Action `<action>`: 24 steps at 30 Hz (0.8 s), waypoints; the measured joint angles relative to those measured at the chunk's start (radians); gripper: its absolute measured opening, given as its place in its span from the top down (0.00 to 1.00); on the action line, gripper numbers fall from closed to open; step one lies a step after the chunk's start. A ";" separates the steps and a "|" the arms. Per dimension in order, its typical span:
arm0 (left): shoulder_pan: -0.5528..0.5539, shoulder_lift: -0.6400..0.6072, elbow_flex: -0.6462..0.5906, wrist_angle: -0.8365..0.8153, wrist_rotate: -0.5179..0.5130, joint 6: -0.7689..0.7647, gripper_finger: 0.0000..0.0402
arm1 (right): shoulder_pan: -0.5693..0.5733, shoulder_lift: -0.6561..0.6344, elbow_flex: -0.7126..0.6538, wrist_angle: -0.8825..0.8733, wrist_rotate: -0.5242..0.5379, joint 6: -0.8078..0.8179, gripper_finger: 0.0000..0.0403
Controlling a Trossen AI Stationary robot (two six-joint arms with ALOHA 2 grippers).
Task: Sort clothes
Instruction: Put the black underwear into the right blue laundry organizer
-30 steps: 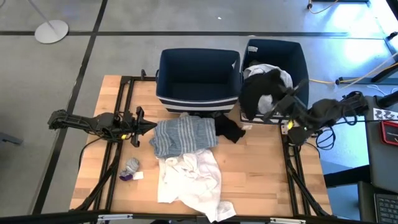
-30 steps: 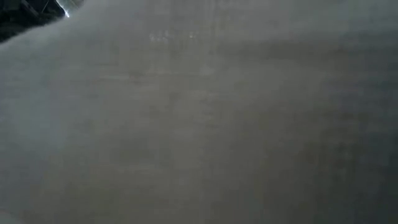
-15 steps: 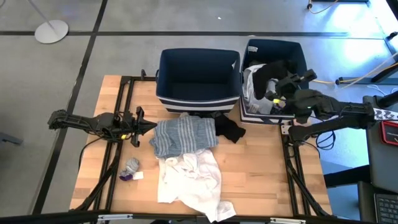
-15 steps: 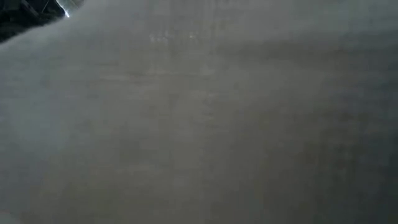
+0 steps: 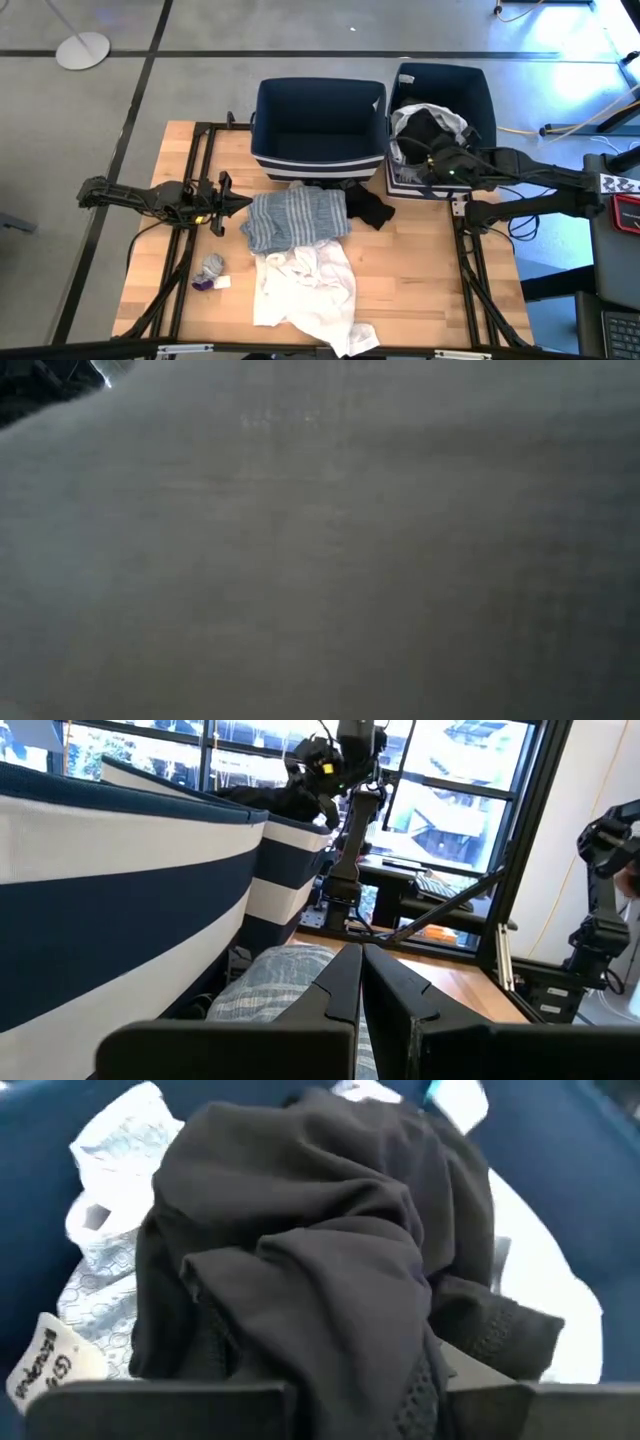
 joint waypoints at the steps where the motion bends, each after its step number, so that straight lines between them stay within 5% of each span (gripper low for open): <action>1: 0.000 0.000 0.000 0.000 0.000 -0.003 0.99 | -0.011 0.009 0.001 -0.009 -0.015 0.019 0.82; 7: 0.000 0.000 0.000 -0.002 0.000 -0.003 0.99 | -0.054 0.048 0.000 0.019 -0.125 0.019 0.64; 15: 0.000 0.000 0.000 -0.006 0.000 -0.003 0.99 | -0.053 0.058 0.015 0.016 -0.100 0.003 0.32; 24: 0.000 0.000 0.000 -0.006 0.000 -0.003 0.99 | -0.054 0.060 0.230 -0.037 -0.256 -0.065 0.20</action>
